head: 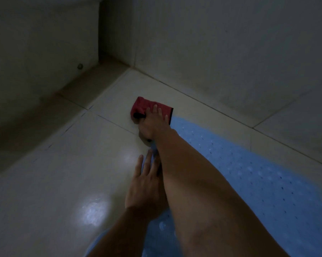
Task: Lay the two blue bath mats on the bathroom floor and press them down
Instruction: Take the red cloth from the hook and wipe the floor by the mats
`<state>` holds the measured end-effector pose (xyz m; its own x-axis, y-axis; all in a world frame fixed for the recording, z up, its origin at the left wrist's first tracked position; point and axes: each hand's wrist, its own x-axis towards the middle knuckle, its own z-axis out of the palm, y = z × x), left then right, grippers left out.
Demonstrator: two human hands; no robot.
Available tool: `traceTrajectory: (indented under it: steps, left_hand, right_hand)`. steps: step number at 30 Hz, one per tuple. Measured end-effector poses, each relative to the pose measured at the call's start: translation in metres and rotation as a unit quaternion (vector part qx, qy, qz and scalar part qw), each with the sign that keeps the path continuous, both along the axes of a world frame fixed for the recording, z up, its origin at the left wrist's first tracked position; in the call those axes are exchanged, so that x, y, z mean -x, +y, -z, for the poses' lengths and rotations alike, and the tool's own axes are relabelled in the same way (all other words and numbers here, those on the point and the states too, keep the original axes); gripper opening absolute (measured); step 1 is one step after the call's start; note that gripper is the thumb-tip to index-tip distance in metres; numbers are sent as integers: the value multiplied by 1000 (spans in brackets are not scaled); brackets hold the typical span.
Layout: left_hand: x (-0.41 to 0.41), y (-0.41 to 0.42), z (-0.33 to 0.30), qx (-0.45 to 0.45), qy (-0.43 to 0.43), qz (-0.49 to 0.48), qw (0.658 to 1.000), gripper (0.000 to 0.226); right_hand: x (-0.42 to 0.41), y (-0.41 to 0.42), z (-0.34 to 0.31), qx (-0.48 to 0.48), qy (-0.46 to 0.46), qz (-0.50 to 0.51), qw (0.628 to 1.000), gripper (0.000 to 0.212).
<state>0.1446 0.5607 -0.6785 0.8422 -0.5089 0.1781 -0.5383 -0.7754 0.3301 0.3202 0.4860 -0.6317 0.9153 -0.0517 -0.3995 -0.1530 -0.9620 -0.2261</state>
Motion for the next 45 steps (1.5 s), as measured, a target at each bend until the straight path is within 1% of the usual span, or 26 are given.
traceTrajectory:
  steps: [3, 5, 6, 9, 11, 12, 15, 16, 18, 19, 20, 21, 23, 25, 26, 28, 30, 33, 34, 35, 37, 38, 40, 41, 43, 45]
  left_hand:
    - [-2, 1, 9, -40, 21, -4, 999, 73]
    - [-3, -1, 11, -57, 31, 4, 998, 77]
    - [-3, -3, 11, -64, 39, 3, 997, 77]
    - [-2, -7, 6, -60, 45, -21, 997, 76]
    - [-1, -7, 7, -75, 56, -25, 995, 76]
    - [-1, -6, 6, -77, 58, -26, 995, 76]
    - [-3, -5, 5, -72, 58, -29, 995, 74]
    - [-4, -5, 4, -72, 57, -29, 995, 74]
    - [-6, -3, 2, -83, 61, -35, 994, 75]
    - [-6, -2, 2, -91, 62, -38, 993, 76]
    - [-5, -3, 2, -97, 60, -38, 993, 76]
    - [-4, -4, 1, -103, 58, -37, 992, 76]
    - [-4, -3, 0, -107, 57, -39, 992, 76]
    - [-4, -1, 2, -103, 56, -39, 992, 77]
    - [-4, -1, 4, -103, 54, -35, 993, 77]
    - [-3, -1, 6, -97, 49, -28, 994, 77]
    - [-2, -1, 6, -98, 45, -28, 994, 78]
    - [-2, -1, 8, -111, 40, -27, 993, 78]
    - [-2, -1, 8, -114, 41, -27, 992, 79]
    - [-2, -1, 8, -117, 43, -28, 992, 79]
    - [0, -4, 5, -133, 57, -33, 989, 81]
    - [0, -7, 2, -139, 71, -41, 987, 82]
    - [1, -17, -8, -162, 94, -72, 980, 85]
    - [4, -29, -14, -177, 80, -75, 978, 85]
    - [15, -64, -25, -183, 38, -33, 982, 84]
    - [35, -110, -21, -168, 35, 52, 984, 83]
  right_hand:
    - [-18, -24, -11, 1, -11, 23, 1000, 69]
    - [-27, -50, -16, 13, -10, 61, 998, 68]
    - [-27, -63, -19, 23, -21, 84, 996, 64]
    - [-15, -115, -19, 21, -109, 110, 988, 41]
    - [8, -155, -14, 0, -162, 136, 977, 41]
    - [25, -174, -14, 4, -169, 157, 973, 44]
    - [68, -231, -8, 98, -162, 200, 961, 45]
    - [73, -239, -10, 111, -152, 229, 955, 46]
    - [64, -225, -8, 96, -148, 283, 943, 41]
    - [55, -209, -5, 92, -166, 274, 943, 35]
    - [47, -188, -2, 84, -194, 239, 948, 33]
    - [38, -169, 3, 58, -206, 197, 957, 37]
    - [29, -134, 5, 12, -165, 99, 981, 54]
    - [31, -132, -4, 7, -115, 52, 992, 57]
    - [37, -146, -9, -1, -114, 65, 991, 56]
    - [62, -202, -14, 2, -135, 135, 982, 54]
    - [100, -271, -18, 34, -113, 201, 972, 50]
    - [148, -333, -21, 78, -63, 233, 967, 48]
    - [155, -341, -19, 76, -42, 233, 969, 51]
    - [155, -346, -14, 73, -31, 229, 970, 59]
    - [145, -354, 1, 84, -26, 217, 972, 82]
    - [138, -358, 6, 86, -19, 224, 971, 85]
    - [132, -361, 8, 90, 6, 225, 970, 80]
    - [134, -363, 7, 85, 11, 220, 972, 79]
    - [134, -366, 9, 78, 6, 210, 975, 76]
    - [134, -364, 10, 68, 18, 212, 975, 77]
